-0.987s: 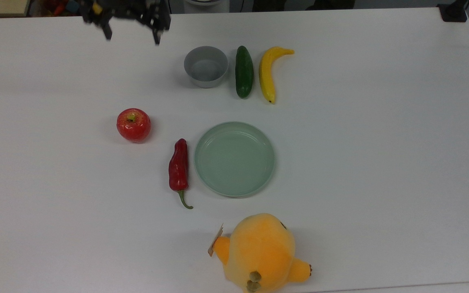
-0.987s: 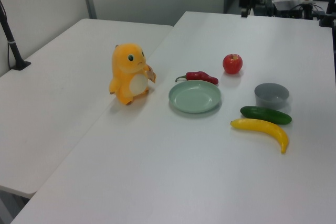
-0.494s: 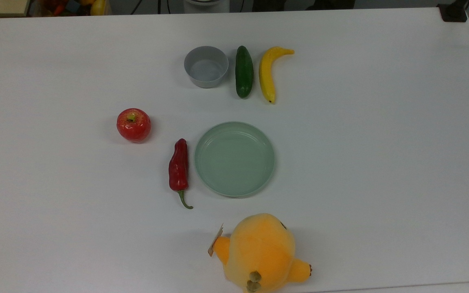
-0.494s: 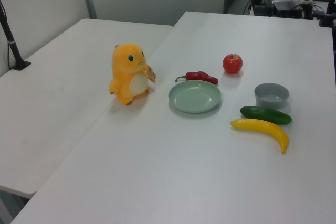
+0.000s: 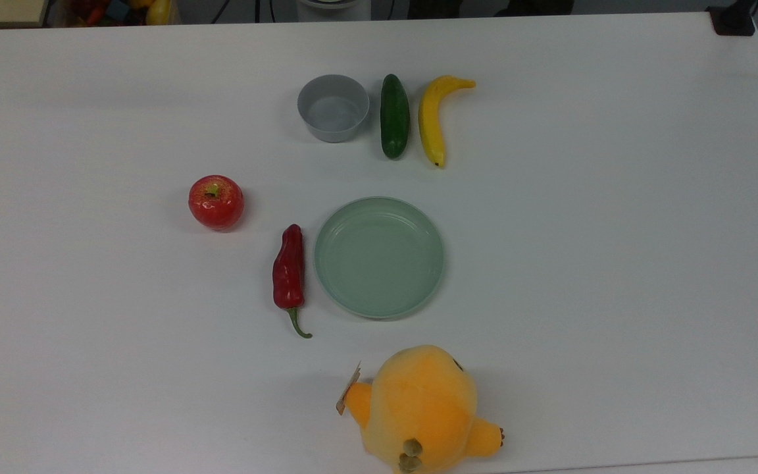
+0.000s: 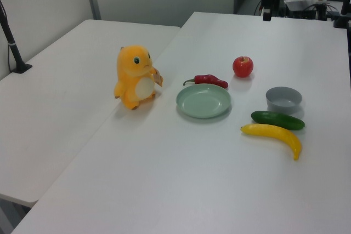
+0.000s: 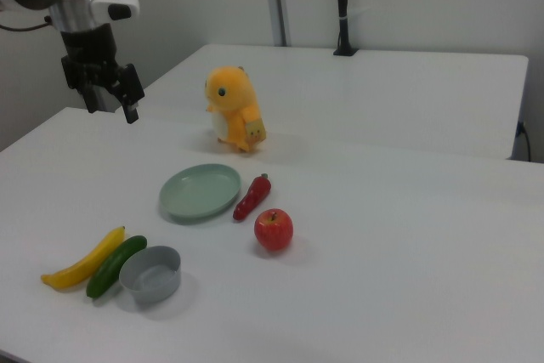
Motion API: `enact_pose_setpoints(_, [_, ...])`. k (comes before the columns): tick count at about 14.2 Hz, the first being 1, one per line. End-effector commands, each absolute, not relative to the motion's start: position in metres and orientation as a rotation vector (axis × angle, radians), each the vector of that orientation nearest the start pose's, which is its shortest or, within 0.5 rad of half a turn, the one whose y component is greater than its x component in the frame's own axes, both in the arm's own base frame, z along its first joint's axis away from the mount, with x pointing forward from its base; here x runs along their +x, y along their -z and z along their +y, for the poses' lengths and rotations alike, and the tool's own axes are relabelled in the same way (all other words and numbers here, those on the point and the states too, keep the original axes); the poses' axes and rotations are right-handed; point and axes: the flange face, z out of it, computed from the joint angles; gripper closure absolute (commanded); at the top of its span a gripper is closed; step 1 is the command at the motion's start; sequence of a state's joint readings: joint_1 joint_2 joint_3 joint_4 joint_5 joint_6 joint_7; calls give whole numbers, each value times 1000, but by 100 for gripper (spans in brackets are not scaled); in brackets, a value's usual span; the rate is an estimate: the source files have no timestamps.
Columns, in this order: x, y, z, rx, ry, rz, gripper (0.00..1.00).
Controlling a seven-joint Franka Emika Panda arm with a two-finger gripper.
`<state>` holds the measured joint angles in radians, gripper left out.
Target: Red apple placed in the center of the desktop
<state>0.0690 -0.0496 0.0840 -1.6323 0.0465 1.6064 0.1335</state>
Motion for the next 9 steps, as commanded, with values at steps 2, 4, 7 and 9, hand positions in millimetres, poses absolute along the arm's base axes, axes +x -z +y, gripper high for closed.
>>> enact_pose_setpoints(2, [531,-618,83,-3072,148,-238,0])
enact_pose_setpoints(4, [531,-617,81,-3076,139,-227,0])
enact_pose_setpoints(7, [531,-618,81,-3075,141,-227,0])
enact_pose_setpoints(9, [530,-618,82,-3075,137,-230,0])
